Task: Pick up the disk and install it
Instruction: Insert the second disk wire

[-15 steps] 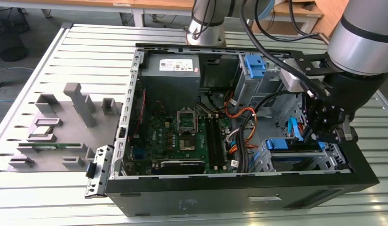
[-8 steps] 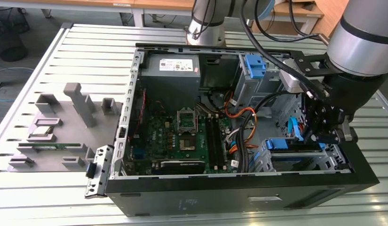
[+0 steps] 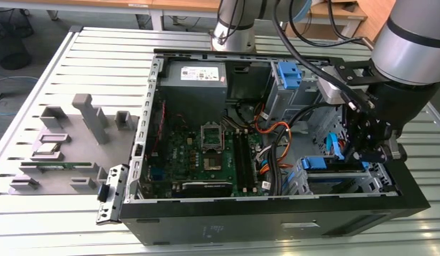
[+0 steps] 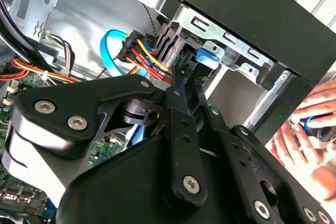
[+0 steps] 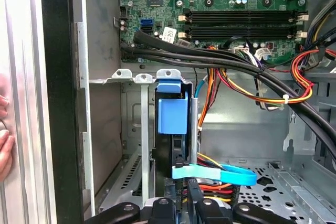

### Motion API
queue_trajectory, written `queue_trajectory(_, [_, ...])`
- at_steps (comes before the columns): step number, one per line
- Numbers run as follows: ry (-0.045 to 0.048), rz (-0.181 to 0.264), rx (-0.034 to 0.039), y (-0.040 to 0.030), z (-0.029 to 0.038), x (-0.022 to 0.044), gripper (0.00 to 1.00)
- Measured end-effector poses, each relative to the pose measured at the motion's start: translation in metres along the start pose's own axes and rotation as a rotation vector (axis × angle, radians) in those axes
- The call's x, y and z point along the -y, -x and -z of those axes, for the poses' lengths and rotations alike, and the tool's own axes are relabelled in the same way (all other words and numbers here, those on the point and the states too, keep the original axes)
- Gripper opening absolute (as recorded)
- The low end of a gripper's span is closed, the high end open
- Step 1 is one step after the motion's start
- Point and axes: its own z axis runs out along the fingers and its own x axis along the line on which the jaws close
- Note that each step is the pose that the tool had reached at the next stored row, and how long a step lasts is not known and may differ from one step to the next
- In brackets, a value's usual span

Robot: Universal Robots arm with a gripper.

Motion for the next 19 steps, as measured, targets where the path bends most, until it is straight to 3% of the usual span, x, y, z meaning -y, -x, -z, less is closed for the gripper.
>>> queue_trajectory(10, [0.0,0.0,-0.0001,-0.0016,0.024,0.0034,0.24])
queue_trajectory(15, [0.0,0.0,0.0003,-0.0017,0.0246,0.0035,0.24])
queue_trajectory(16, [0.0033,0.0,0.0002,-0.0016,0.0246,0.0036,0.24])
queue_trajectory(19, [0.0549,0.003,0.0002,-0.0017,0.0238,0.0043,0.24])
